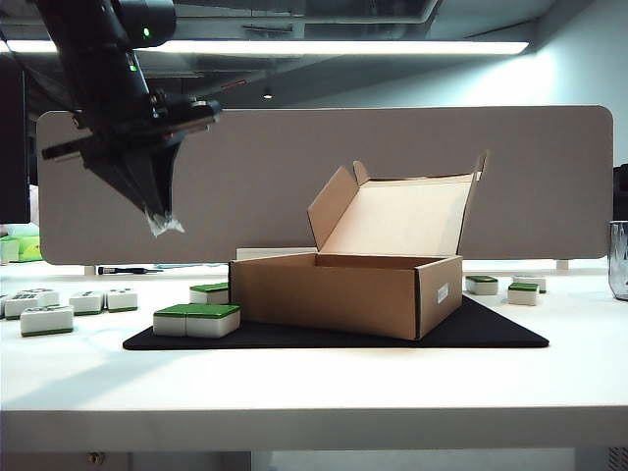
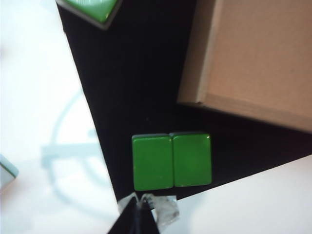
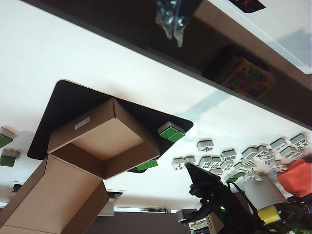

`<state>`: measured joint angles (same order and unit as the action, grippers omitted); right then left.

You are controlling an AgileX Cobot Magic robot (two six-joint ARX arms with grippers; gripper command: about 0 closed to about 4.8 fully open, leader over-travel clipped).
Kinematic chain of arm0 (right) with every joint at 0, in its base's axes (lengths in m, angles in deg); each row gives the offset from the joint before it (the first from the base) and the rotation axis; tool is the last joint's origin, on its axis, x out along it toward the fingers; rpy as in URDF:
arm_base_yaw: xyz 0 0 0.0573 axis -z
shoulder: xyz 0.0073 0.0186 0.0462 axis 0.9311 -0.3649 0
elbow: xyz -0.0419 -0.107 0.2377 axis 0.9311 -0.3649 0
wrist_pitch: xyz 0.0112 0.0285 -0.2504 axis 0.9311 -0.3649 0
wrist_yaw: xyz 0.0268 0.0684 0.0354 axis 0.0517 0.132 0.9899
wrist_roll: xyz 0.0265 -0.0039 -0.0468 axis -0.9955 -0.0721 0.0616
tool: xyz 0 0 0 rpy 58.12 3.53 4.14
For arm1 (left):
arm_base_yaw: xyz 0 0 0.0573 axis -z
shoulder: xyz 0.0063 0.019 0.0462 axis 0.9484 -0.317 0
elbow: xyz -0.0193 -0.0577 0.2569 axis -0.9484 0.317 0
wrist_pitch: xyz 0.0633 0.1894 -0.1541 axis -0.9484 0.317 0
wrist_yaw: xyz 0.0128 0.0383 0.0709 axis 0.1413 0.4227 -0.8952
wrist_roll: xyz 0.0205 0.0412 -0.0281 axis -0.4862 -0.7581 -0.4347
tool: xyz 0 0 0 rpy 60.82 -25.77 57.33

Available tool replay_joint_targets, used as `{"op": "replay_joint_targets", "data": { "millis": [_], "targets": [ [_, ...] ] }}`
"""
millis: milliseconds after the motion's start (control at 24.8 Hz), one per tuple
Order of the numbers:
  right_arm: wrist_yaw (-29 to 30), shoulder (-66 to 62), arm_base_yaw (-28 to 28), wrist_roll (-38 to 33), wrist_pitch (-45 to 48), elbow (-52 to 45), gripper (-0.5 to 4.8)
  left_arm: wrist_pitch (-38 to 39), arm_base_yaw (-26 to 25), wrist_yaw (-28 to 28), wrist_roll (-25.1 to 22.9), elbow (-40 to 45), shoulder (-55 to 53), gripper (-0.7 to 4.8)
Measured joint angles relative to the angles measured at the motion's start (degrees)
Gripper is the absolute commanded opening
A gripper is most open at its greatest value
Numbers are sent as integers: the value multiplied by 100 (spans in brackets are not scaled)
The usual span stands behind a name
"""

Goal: Pick up four mahjong tiles and put them into the paper box.

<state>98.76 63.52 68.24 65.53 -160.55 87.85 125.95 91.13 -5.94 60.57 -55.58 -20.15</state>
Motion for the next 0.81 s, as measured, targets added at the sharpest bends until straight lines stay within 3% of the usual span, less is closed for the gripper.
{"op": "replay_joint_targets", "data": {
  "millis": [40,242,444,485,565,606,808],
  "targets": [
    [-2,0,0,2,2,0,-1,46,4,-4,0,-22,-63,1],
    [0,0,0,2,0,0,-1,280,317,-52,0,-20,-372,223],
    [0,0,0,2,0,0,-1,214,632,-52,0,-20,-619,278],
    [0,0,0,2,2,0,-1,184,664,-68,0,-20,-658,315],
    [0,0,0,2,0,0,-1,107,739,-319,0,-20,-723,452],
    [0,0,0,2,0,0,-1,74,750,-531,-2,-20,-732,479],
    [-2,0,0,0,0,0,-1,11,741,-656,0,-20,-756,479]
  ]
}}
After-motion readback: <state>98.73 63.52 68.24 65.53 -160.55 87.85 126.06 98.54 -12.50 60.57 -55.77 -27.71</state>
